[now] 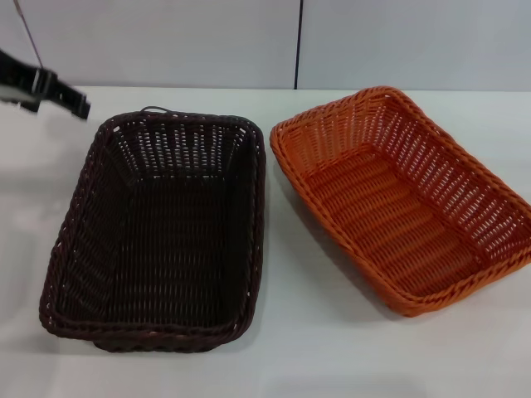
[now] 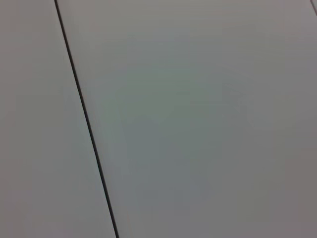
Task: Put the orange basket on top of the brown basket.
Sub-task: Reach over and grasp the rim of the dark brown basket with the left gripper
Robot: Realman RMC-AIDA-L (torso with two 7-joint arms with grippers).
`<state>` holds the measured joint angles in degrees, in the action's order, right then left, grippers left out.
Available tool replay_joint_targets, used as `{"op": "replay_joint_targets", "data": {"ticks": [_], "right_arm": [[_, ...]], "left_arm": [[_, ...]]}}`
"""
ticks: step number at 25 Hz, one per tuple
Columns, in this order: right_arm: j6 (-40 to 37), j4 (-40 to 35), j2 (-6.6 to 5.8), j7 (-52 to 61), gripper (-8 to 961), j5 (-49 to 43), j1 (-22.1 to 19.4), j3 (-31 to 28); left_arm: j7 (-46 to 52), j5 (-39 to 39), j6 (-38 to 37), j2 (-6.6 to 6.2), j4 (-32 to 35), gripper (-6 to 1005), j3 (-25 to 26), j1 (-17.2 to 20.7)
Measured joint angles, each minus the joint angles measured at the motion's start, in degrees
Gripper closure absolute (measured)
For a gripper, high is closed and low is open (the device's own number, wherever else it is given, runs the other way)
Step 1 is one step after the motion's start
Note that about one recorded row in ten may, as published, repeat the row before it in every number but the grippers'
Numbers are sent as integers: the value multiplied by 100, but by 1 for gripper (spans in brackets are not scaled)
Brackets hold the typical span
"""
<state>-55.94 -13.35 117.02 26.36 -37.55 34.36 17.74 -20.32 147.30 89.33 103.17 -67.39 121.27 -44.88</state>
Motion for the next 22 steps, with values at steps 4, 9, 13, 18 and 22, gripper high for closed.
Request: {"op": "replay_joint_targets", "data": {"ticks": [4,9,13,18,22], "right_arm": [[3,1,-53,0,412,-2,-3,7],[5,37,-141,-1,413,-5,41,12],[5,25,-174,0,414,-6,77,19],[5,46,-204,0,415,-6,108,26],[-5,49,-205,0,417,-6,118,84]], "left_arm": [[32,720,638,457,-425,220,383,-70],[343,935,956,727,-576,223,420,-15],[501,971,969,855,-510,226,420,122],[508,1019,864,950,-317,229,427,202],[507,1039,776,956,-173,231,427,236]]}}
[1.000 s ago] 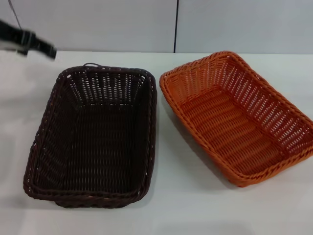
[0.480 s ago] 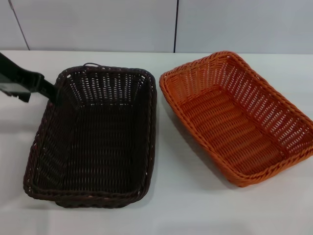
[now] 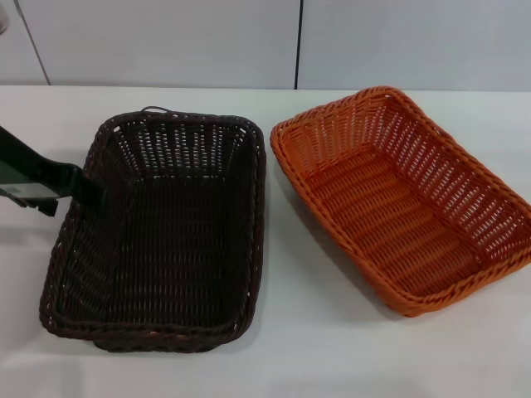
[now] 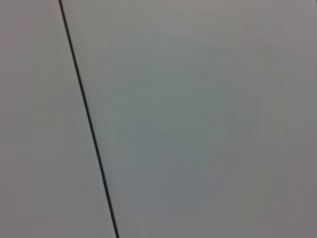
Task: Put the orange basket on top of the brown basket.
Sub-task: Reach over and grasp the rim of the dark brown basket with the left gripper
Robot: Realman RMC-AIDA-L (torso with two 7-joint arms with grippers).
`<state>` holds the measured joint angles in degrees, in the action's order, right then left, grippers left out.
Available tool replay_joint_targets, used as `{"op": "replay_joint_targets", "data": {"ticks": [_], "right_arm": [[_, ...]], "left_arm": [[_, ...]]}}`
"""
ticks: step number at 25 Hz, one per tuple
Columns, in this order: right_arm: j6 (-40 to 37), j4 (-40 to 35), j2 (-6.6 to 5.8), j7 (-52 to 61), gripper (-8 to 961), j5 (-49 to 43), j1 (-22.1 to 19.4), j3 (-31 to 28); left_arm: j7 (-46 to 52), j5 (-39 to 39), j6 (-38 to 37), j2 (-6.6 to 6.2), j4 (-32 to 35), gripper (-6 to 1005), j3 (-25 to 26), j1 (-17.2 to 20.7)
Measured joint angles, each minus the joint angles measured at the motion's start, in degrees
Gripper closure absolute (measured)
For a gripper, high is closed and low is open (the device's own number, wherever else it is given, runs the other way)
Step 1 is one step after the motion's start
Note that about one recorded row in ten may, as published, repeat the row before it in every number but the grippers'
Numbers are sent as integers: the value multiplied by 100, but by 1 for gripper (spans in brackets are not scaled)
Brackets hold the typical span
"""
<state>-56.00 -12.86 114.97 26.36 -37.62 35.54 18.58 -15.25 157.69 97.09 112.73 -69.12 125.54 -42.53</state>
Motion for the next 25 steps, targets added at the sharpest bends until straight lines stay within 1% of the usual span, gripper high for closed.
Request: {"op": "replay_joint_targets", "data": {"ticks": [6,13,20,25], "right_arm": [[-4,48,-2,1,418,0,37,85],[-1,75,4,1,420,0,52,85],[1,75,7,1,422,4,53,84],[8,73,7,1,424,5,51,84]], "left_arm": [[-52,10,-220,13,306,235,-53,35],[-155,110,-308,25,427,240,-84,51],[-214,123,-341,39,432,464,-78,76],[-266,134,-344,38,386,657,-56,77]]}}
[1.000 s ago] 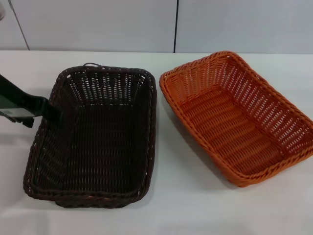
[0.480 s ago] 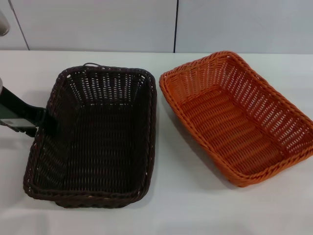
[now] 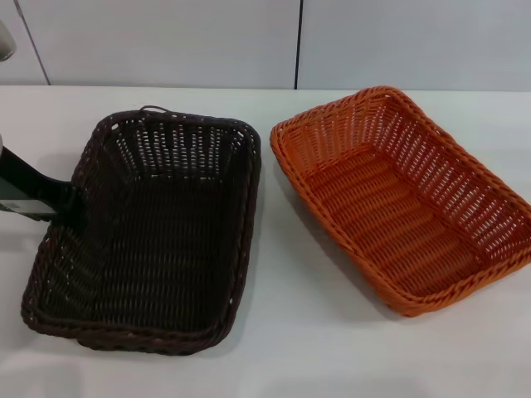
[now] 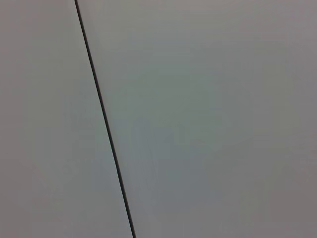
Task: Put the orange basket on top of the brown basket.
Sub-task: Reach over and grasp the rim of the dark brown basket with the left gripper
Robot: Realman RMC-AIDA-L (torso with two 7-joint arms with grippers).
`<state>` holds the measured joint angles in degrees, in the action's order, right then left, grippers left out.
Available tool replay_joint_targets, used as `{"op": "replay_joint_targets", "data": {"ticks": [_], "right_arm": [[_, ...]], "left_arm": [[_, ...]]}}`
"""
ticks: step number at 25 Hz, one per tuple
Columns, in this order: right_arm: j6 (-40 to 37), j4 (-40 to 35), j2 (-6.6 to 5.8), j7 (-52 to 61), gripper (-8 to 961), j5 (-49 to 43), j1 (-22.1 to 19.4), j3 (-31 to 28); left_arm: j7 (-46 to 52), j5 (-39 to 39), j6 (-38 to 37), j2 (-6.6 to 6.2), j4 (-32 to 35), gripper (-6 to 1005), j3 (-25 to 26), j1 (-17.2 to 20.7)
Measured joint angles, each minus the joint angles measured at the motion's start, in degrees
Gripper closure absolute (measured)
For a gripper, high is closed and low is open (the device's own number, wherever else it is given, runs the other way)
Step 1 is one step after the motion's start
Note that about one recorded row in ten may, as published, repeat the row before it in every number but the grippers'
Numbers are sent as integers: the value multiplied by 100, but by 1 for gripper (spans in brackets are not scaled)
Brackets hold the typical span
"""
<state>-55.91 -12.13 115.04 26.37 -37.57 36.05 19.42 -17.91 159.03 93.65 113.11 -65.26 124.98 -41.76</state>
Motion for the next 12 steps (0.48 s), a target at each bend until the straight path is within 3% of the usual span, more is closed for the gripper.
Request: {"op": "replay_joint_targets", "data": {"ticks": [7,12], "right_arm": [[111,0,-4,0,426,24,-12,-1],[129,0,-7,0,427,37,-23,-36]], "left_arm": [[-115,-36,5,-32,-137,792,35,-31],[-211,-39,47,-35,-526,803,46,11]]}}
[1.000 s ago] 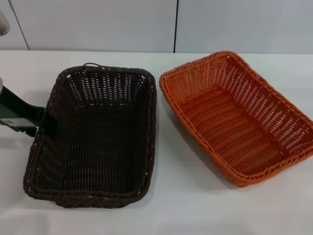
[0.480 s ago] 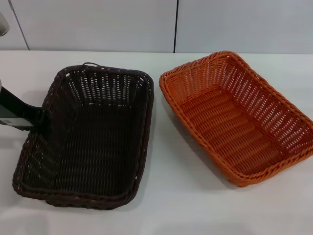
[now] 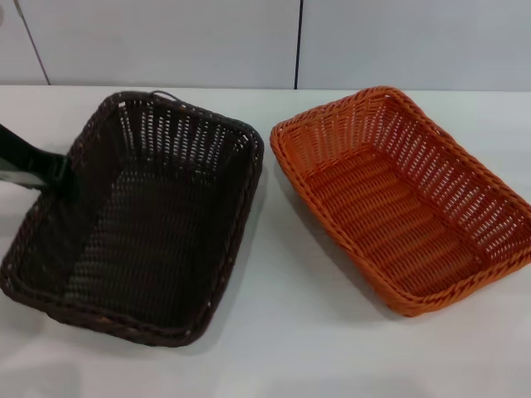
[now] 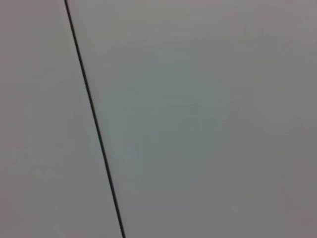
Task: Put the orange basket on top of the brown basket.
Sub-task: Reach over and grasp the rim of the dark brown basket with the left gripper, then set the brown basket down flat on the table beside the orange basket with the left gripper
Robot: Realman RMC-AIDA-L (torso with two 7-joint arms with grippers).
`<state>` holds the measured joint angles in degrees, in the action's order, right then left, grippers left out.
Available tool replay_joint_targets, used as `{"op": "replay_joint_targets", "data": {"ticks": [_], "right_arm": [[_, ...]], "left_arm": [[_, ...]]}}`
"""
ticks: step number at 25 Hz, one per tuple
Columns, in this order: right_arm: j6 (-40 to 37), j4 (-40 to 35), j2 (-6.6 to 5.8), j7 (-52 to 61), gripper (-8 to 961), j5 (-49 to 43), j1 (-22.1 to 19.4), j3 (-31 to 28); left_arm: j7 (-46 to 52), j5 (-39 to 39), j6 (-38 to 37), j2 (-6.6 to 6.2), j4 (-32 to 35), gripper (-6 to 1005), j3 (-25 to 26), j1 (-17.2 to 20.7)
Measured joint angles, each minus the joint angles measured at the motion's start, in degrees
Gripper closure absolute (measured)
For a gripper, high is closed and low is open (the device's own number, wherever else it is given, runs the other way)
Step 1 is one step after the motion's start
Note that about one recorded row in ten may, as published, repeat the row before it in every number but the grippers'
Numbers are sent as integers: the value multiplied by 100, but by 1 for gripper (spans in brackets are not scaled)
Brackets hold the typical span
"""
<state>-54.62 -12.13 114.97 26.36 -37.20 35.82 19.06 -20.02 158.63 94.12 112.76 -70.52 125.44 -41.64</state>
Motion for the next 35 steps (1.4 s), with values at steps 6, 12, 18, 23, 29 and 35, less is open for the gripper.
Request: {"op": "replay_joint_targets", "data": {"ticks": [6,12,18,23,29,35], "right_arm": [[5,0,-6,0,429,3,-25,-21],[5,-1,-11,0,430,3,-26,-25],[6,-13,-11,0,432,3,-24,-26],[9,-26,-11,0,434,3,-22,-29],[54,-36,-17,0,435,3,-43,-35],[93,-35,-19,0,437,3,-87,-34]], "left_arm": [[-264,-4,112,28,-778,811,229,95],[-470,-14,288,-43,-1442,808,273,123],[-1005,-47,650,-196,-1829,793,284,28],[-1736,-389,1324,-391,-1808,781,263,-157],[-2538,-459,1772,-309,-818,766,208,-602],[-2827,-447,1502,-158,309,752,208,-1034]]}}
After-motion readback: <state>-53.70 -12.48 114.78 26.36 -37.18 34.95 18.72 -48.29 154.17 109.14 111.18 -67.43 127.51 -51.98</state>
